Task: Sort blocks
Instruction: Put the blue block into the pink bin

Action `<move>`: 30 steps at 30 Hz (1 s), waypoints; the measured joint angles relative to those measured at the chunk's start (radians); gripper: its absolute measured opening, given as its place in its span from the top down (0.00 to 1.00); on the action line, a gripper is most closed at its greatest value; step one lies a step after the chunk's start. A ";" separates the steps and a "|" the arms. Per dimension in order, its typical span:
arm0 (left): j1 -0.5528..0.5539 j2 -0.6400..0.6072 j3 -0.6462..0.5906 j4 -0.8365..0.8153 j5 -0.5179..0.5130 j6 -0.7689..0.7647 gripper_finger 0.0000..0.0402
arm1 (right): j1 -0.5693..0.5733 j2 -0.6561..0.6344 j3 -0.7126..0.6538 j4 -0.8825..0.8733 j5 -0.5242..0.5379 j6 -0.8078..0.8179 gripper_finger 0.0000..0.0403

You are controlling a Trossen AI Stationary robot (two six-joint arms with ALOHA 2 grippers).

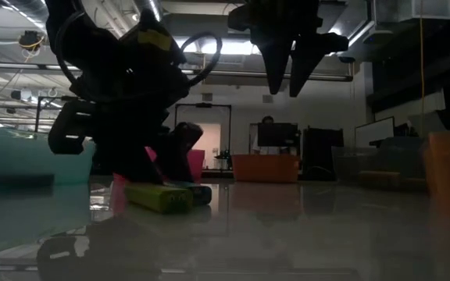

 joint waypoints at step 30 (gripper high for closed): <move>0.085 -0.102 0.002 -0.011 0.068 -0.361 0.79 | 0.002 0.001 0.000 0.005 -0.098 0.000 0.58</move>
